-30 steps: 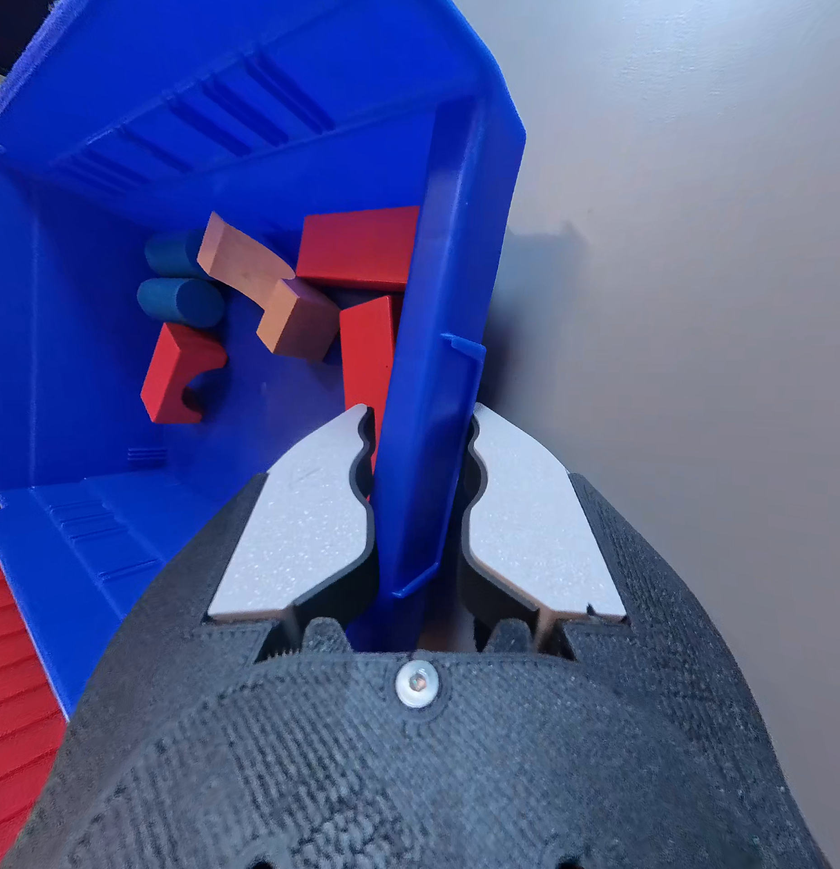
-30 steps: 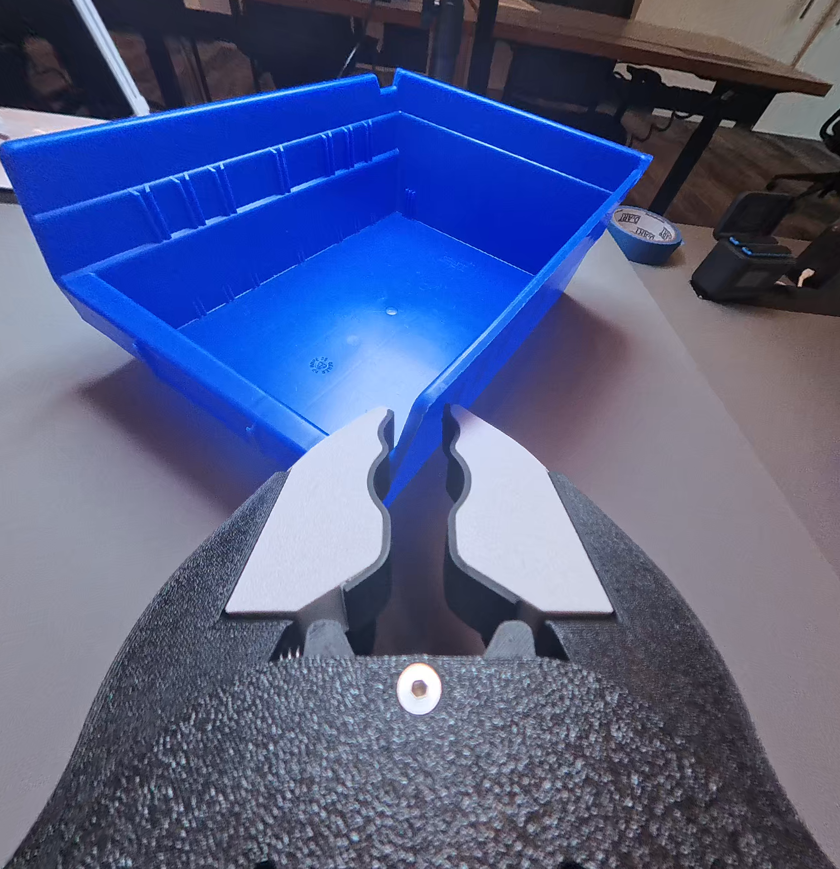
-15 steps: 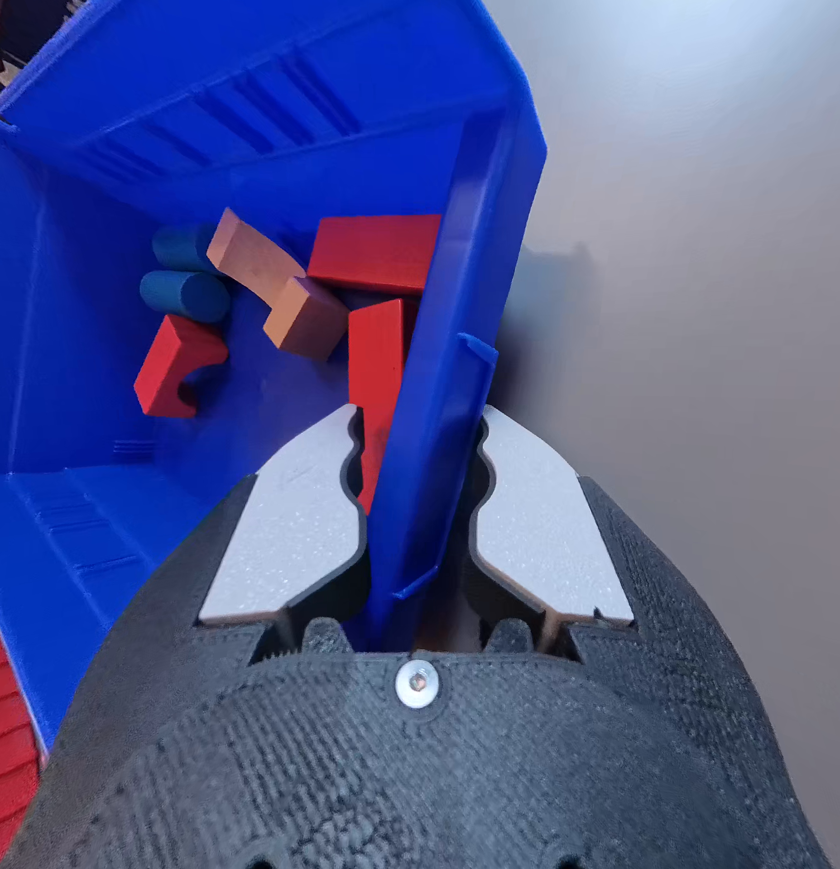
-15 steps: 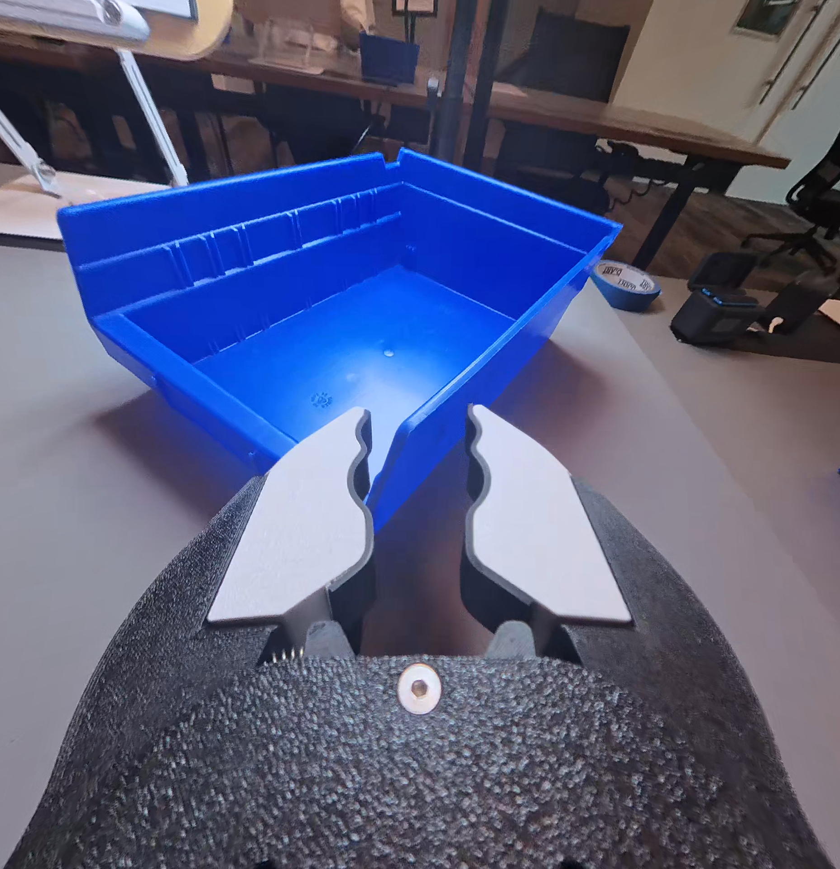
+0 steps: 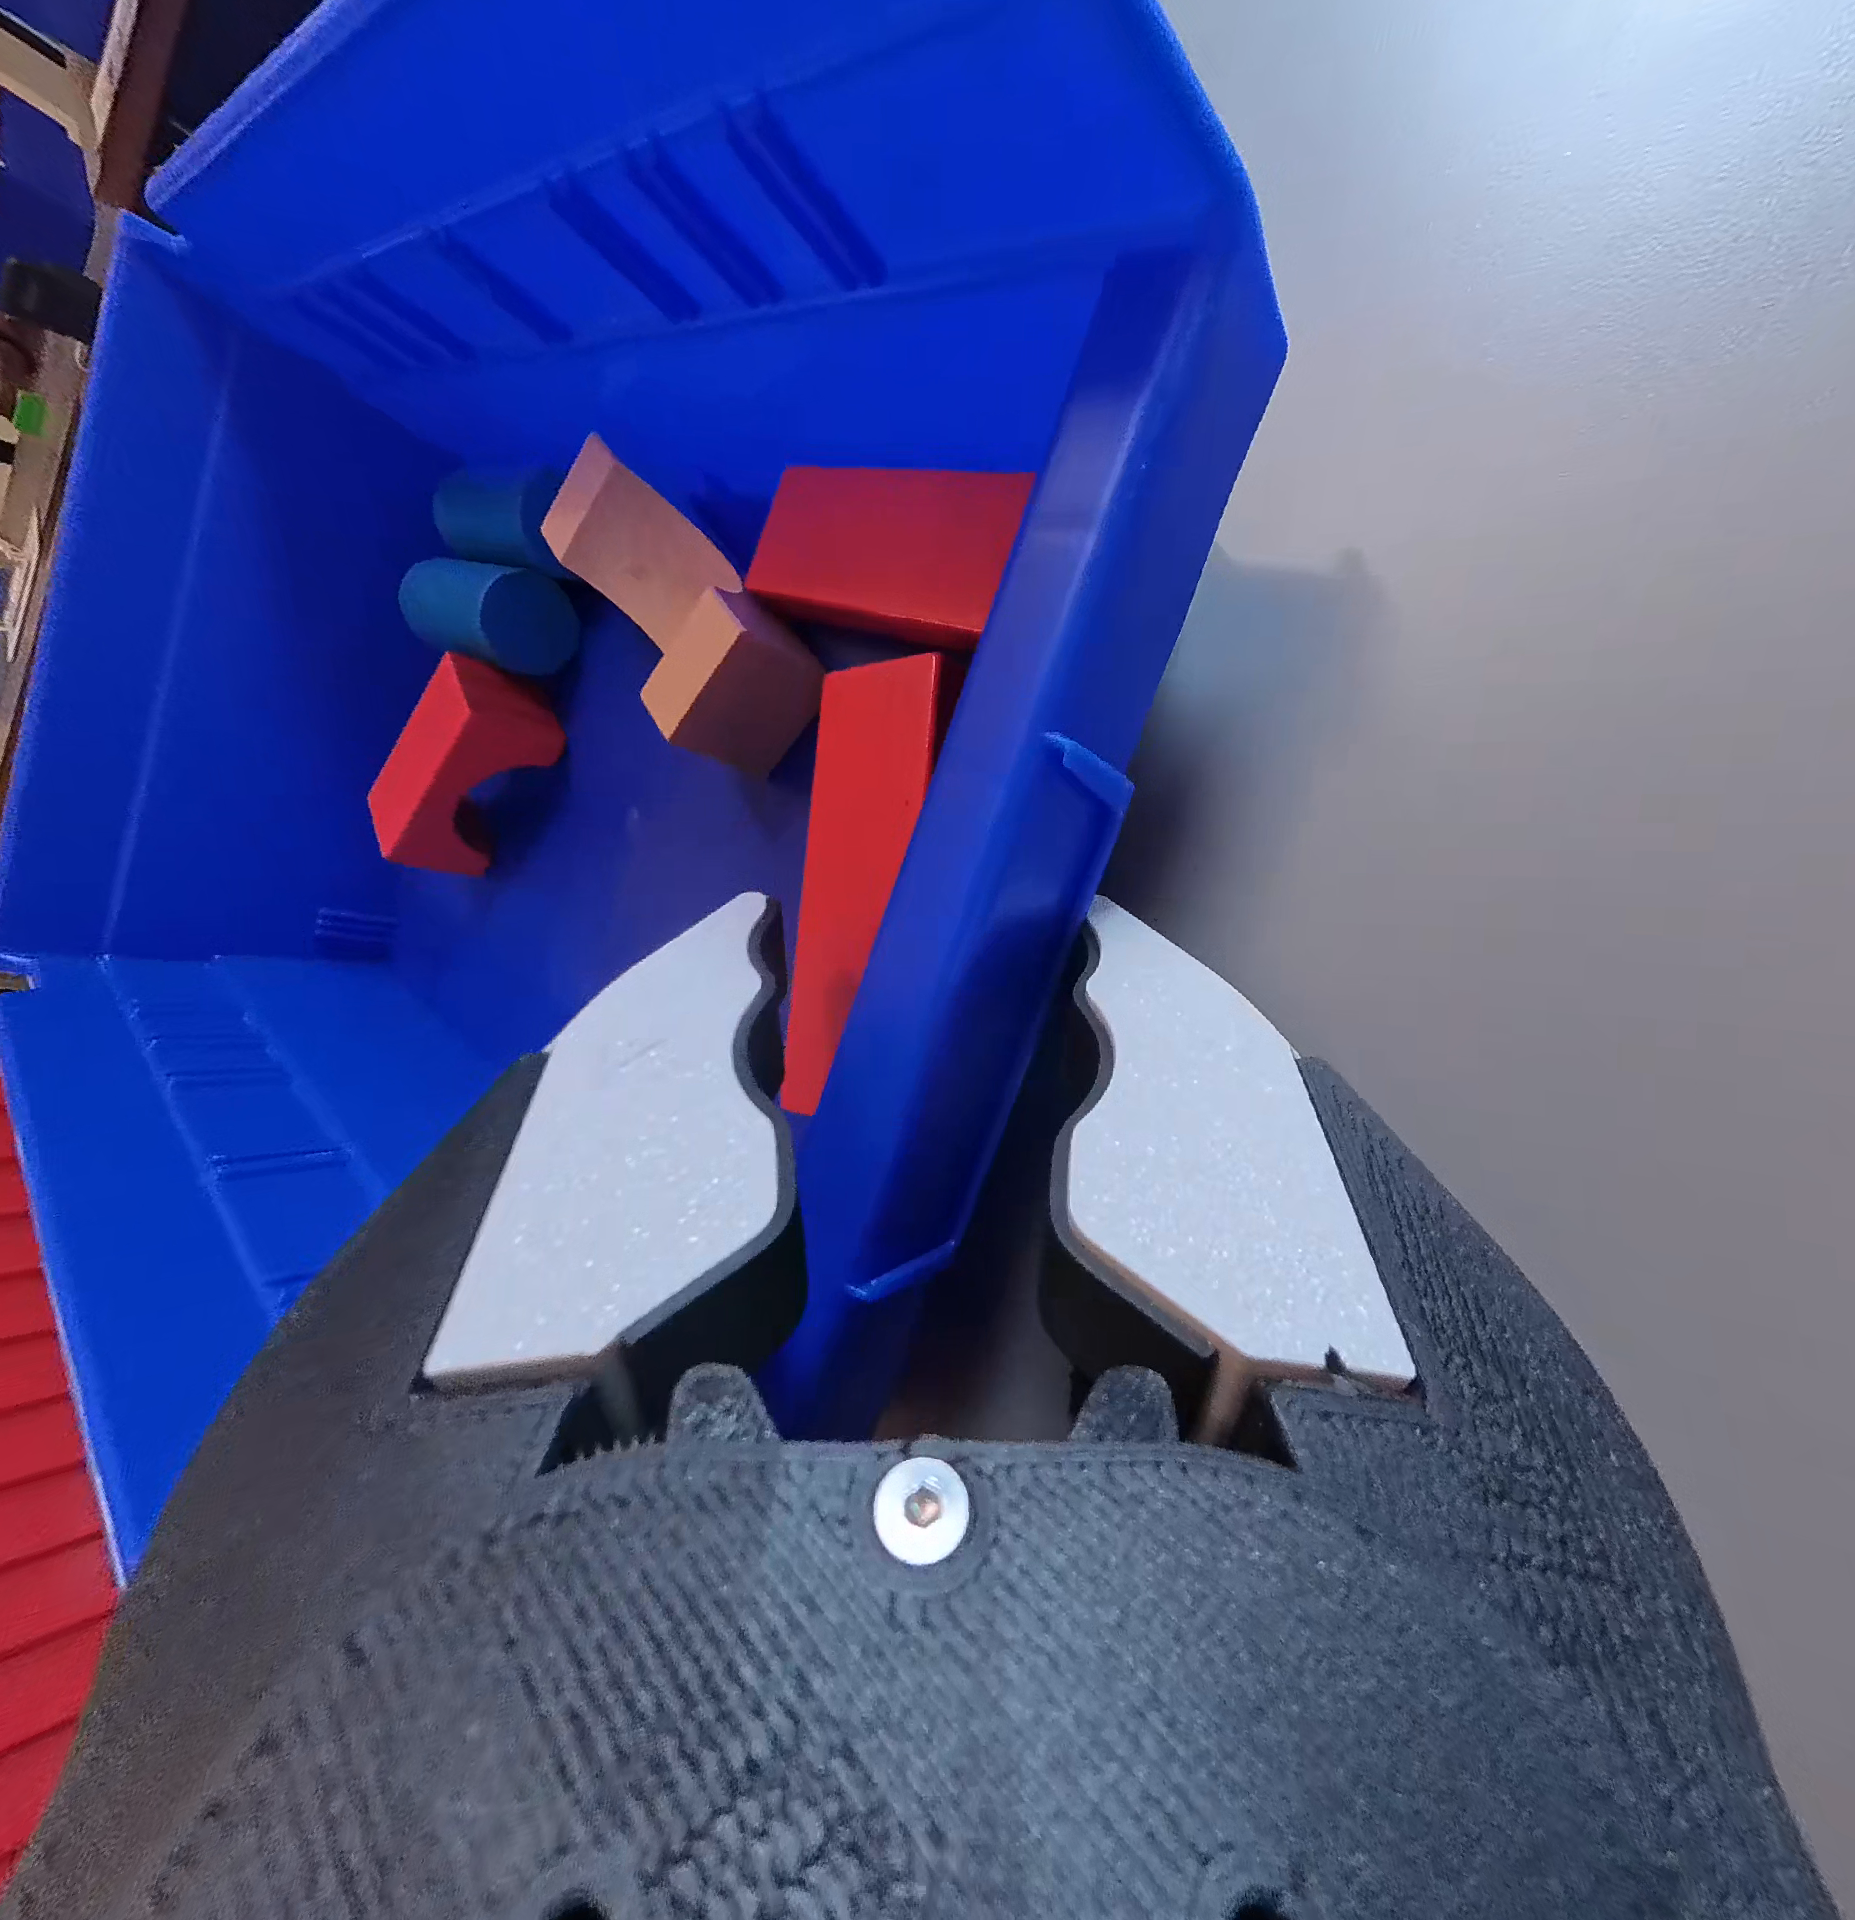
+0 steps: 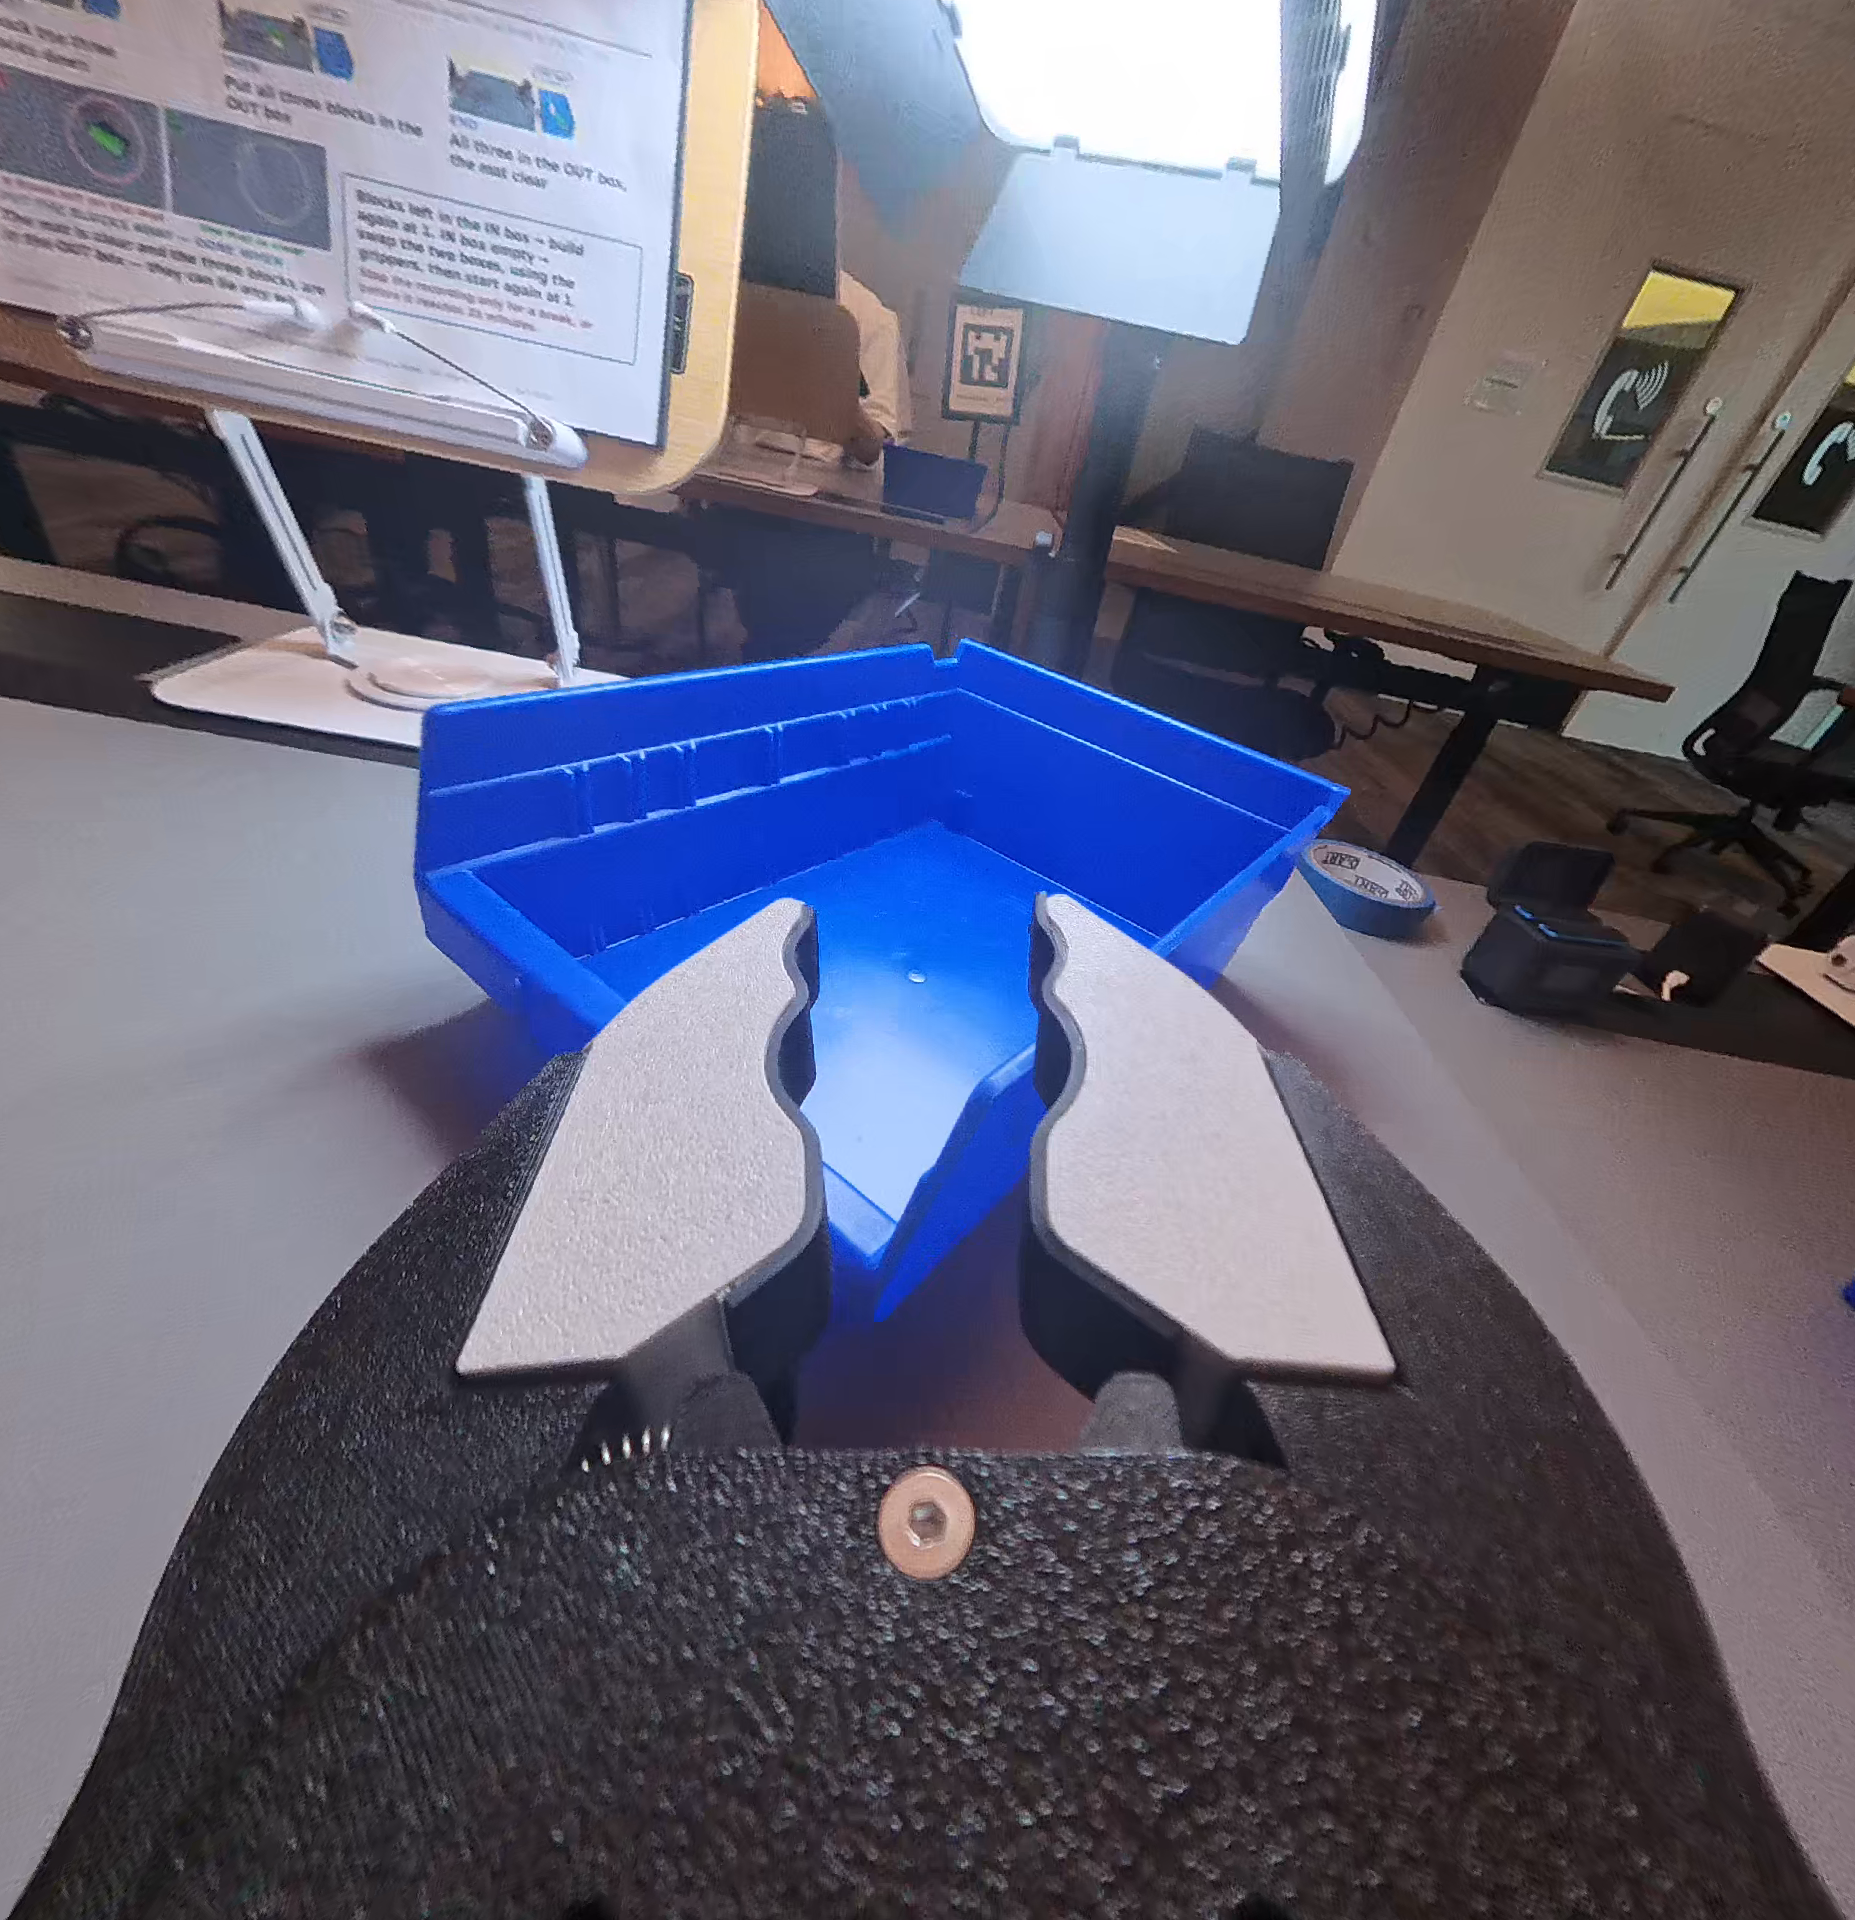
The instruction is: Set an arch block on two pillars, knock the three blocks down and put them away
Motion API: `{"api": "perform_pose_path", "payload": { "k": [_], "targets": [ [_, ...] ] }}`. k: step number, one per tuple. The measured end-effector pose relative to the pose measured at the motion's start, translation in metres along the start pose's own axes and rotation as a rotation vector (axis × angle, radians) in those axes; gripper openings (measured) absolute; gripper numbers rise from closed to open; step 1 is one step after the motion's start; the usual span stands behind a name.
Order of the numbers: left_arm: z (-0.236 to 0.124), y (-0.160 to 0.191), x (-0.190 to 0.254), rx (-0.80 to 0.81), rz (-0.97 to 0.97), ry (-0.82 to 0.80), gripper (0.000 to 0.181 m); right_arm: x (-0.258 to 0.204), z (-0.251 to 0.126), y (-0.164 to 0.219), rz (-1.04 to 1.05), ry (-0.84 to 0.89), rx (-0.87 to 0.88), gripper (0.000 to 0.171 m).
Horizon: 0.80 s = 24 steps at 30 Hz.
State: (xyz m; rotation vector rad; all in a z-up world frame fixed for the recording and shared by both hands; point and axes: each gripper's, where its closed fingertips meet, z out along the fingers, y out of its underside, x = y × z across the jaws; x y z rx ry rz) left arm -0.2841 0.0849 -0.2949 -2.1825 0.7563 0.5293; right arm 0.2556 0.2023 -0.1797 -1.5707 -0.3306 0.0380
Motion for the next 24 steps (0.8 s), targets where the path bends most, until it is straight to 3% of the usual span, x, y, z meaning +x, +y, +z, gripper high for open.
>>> {"api": "perform_pose_path", "payload": {
  "k": [11, 17, 21, 24],
  "targets": [
    [-0.026, -0.032, 0.000, 0.224, -0.119, 0.081, 0.049, -0.009, 0.003, 0.006, -0.036, -0.028, -0.024, 0.036],
    [-0.033, -0.045, -0.007, 0.316, -0.126, 0.030, 0.046, -0.012, 0.004, 0.009, -0.056, -0.045, -0.033, 0.032],
    [-0.045, -0.060, -0.012, 0.425, -0.227, 0.045, 0.041, -0.014, 0.002, 0.006, -0.061, -0.051, -0.021, 0.032],
    [-0.044, -0.056, -0.018, 0.420, -0.245, 0.028, 0.040, -0.018, 0.003, 0.008, -0.076, -0.063, -0.031, 0.031]
  ]
}}
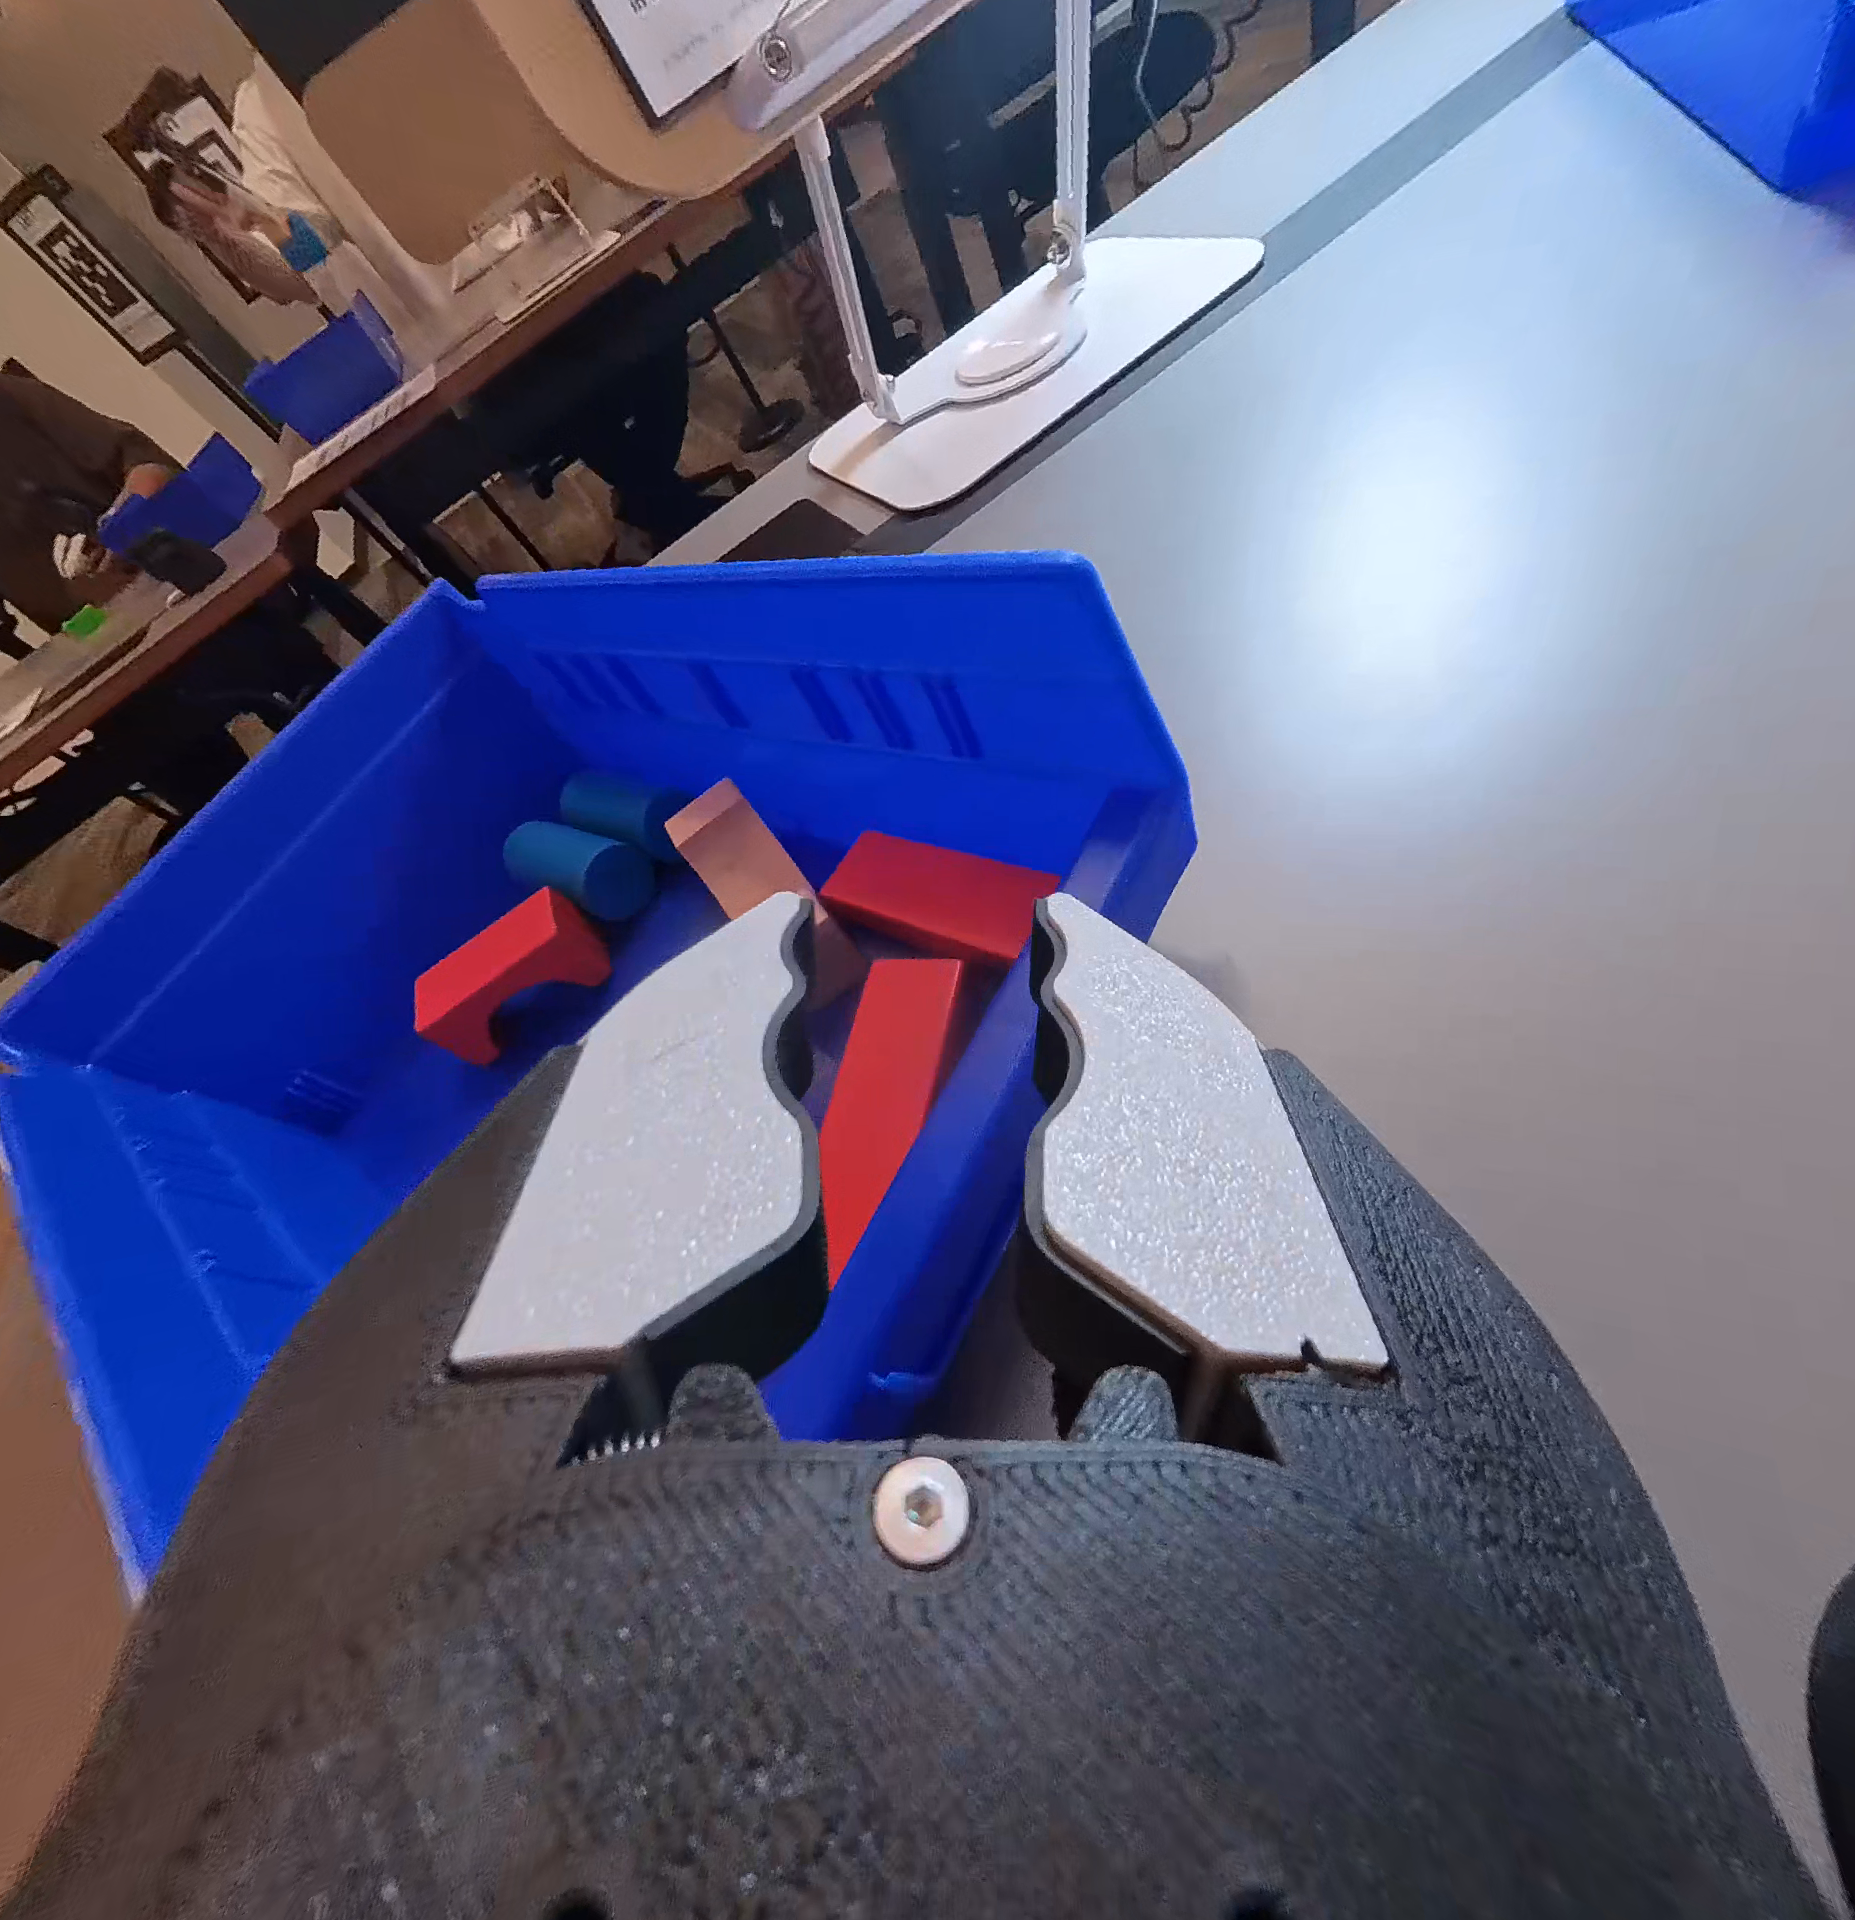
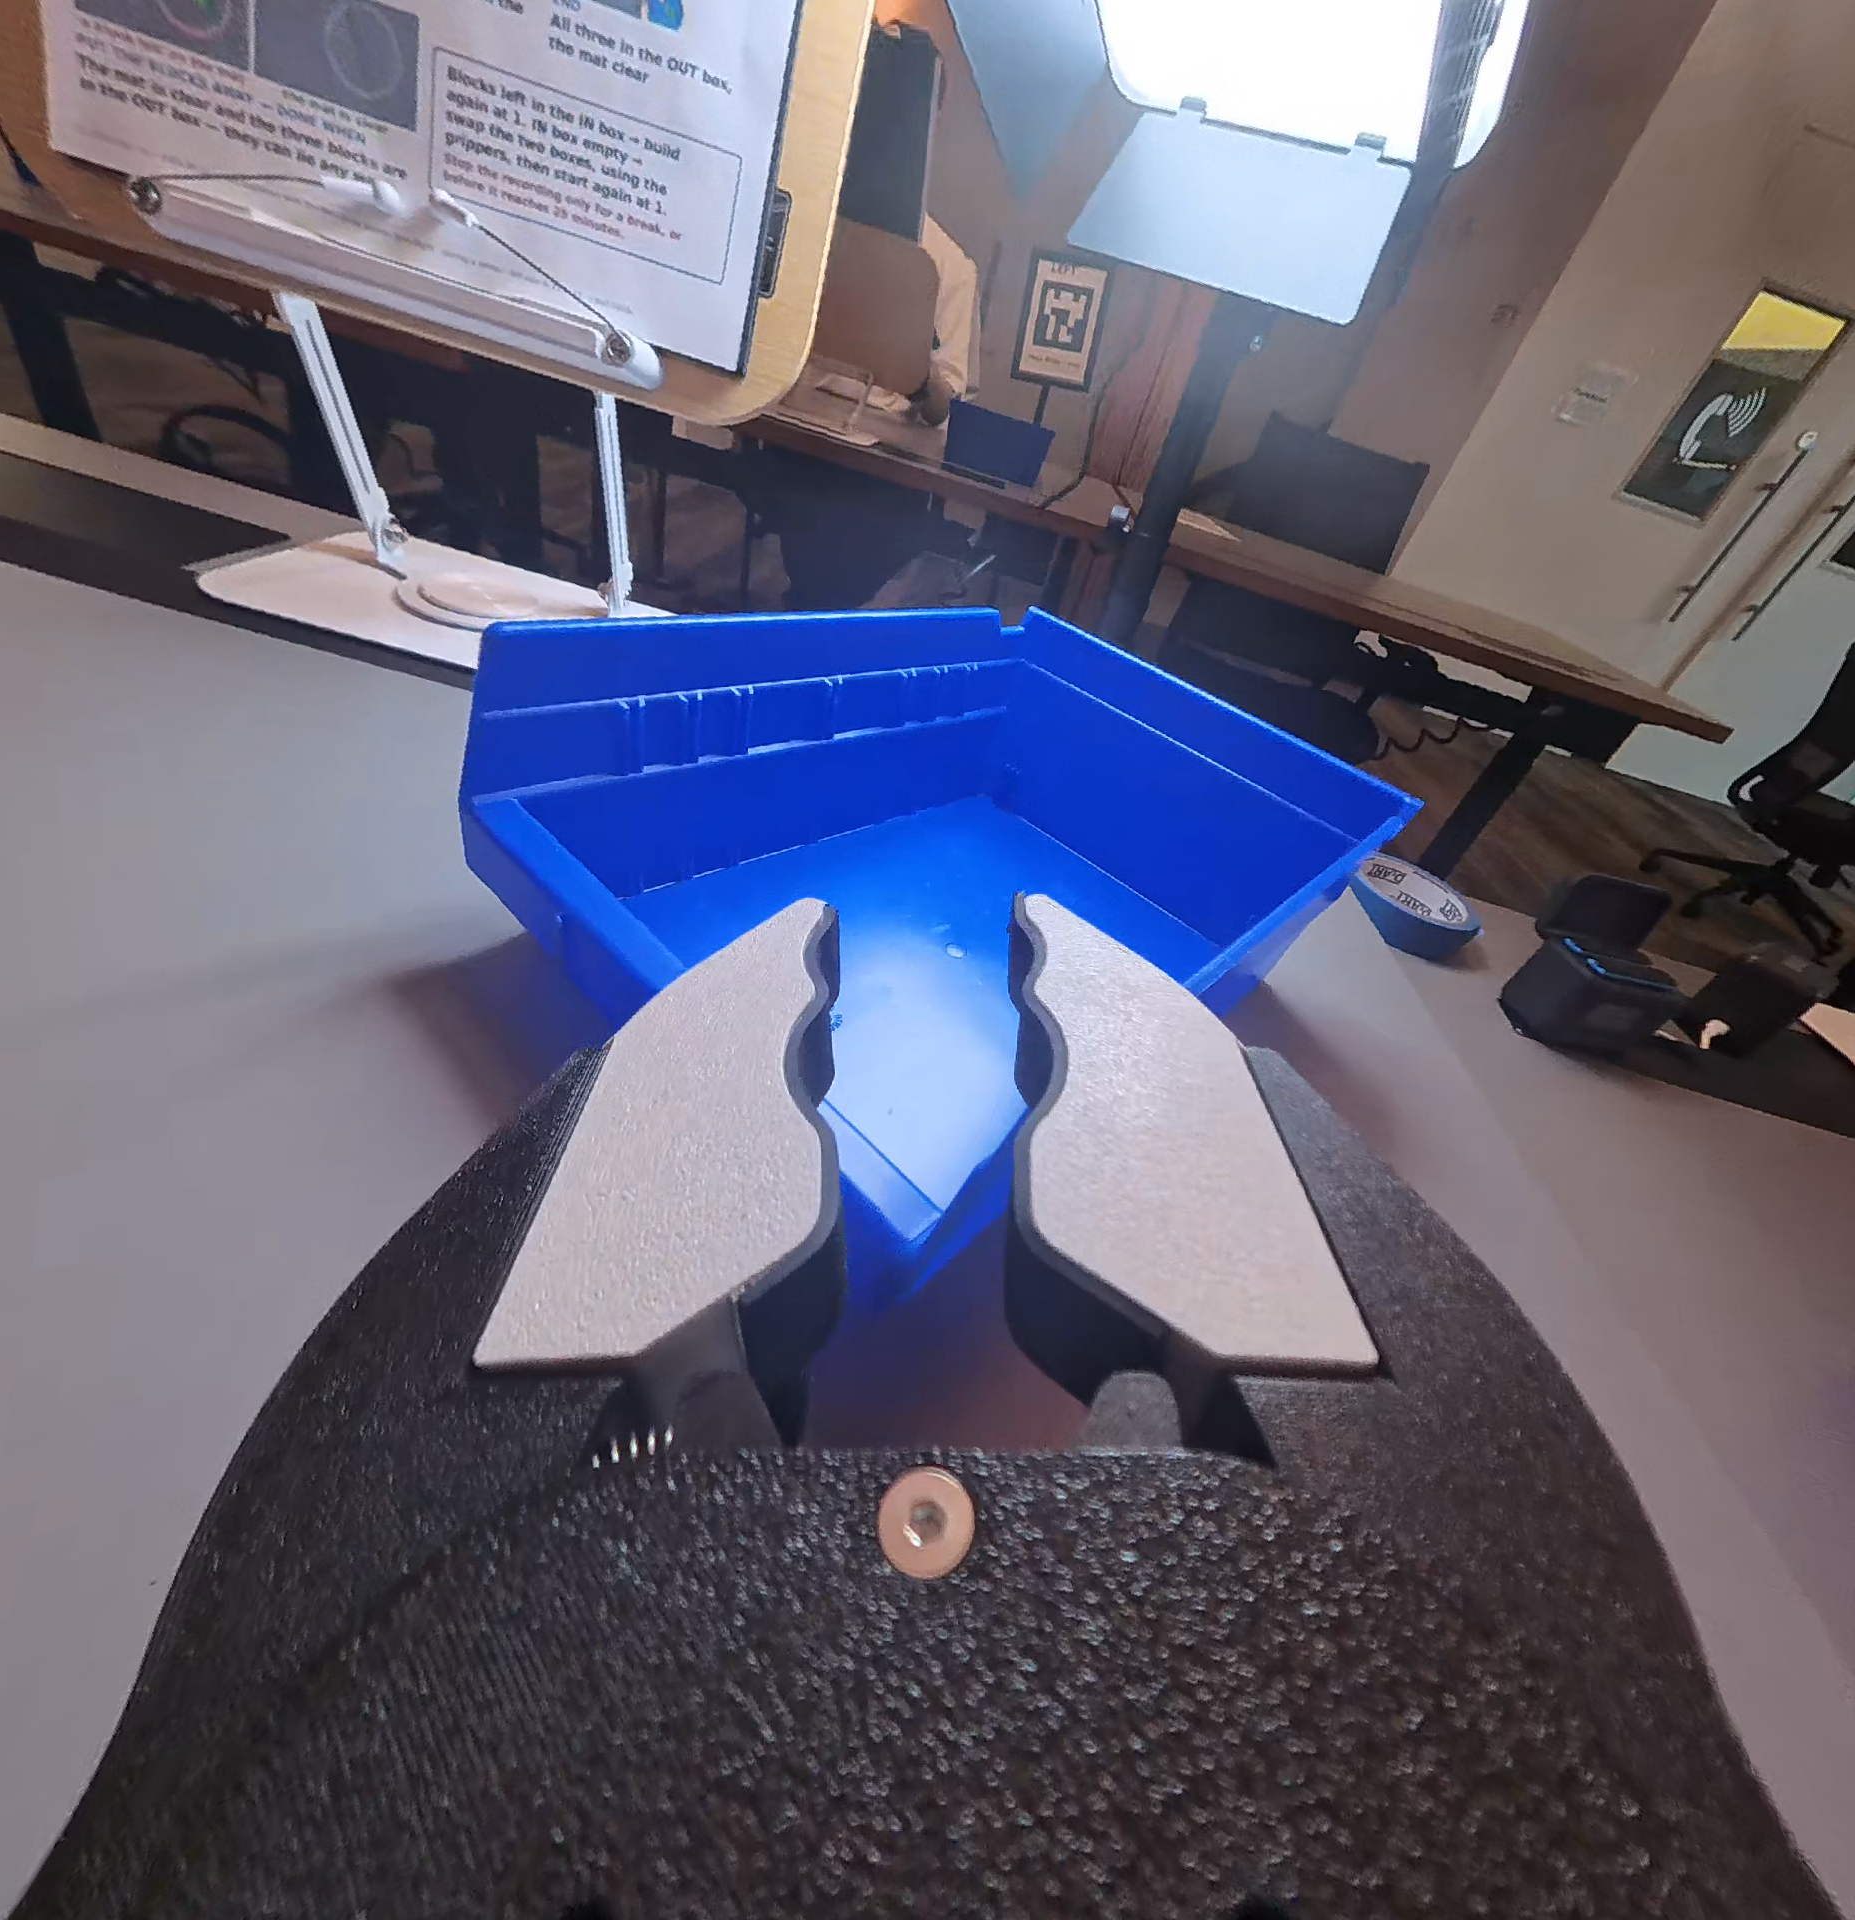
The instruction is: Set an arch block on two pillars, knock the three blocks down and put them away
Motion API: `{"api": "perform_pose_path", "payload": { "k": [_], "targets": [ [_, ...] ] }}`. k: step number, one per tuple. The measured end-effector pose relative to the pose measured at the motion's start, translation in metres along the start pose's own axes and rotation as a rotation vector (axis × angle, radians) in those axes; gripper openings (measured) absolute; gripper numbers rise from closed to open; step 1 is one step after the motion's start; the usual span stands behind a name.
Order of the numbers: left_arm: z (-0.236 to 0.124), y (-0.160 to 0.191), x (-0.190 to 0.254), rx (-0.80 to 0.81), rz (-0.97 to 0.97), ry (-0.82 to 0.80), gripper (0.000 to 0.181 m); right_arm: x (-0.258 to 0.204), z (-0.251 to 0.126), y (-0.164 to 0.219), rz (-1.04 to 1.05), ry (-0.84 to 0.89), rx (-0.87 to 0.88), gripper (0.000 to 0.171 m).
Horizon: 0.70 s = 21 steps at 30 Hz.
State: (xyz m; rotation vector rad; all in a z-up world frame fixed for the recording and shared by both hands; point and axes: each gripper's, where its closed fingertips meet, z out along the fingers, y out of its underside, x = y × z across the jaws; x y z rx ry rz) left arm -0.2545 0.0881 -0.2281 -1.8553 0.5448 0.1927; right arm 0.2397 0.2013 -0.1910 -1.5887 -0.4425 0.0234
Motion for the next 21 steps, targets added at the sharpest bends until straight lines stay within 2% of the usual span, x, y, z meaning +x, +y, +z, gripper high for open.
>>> {"api": "perform_pose_path", "payload": {
  "k": [14, 21],
  "targets": [
    [0.0032, 0.0068, -0.0007, -0.029, 0.069, -0.042, 0.036, -0.0083, 0.0027, 0.0036, -0.073, -0.017, -0.020, 0.029],
    [0.0011, 0.0023, -0.0054, 0.000, 0.013, -0.052, 0.035, -0.0077, 0.0018, 0.0023, -0.067, -0.016, -0.015, 0.028]
  ]
}}
